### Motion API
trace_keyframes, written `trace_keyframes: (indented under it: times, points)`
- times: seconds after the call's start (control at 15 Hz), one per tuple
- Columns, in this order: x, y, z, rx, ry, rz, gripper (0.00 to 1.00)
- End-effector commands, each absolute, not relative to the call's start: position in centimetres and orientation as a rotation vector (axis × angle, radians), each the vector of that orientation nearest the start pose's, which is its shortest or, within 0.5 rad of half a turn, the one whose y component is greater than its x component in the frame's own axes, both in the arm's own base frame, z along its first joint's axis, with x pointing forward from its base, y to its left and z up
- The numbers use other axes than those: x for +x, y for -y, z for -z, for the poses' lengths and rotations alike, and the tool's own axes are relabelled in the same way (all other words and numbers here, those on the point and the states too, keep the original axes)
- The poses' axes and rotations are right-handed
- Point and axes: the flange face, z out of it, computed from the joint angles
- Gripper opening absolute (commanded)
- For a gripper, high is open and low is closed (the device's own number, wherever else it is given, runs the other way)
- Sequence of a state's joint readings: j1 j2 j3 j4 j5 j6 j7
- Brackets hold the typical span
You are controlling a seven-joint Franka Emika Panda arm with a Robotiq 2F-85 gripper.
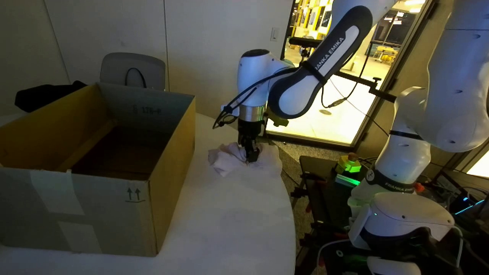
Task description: Put the marker on the towel, fold the towel then put it in the box
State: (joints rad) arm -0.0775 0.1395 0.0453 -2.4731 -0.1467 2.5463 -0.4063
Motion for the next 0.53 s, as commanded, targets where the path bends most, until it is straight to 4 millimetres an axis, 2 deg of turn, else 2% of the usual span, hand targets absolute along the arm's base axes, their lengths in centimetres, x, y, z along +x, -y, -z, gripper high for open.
trace_keyframes:
  times: [0.0,0.47]
  points:
    - [46.5,0.9,-28.5,-3.087,0.811,-0.101,0.0]
    - [47.0,-1.6,-36.0,-3.115,0.829,-0.124,0.0]
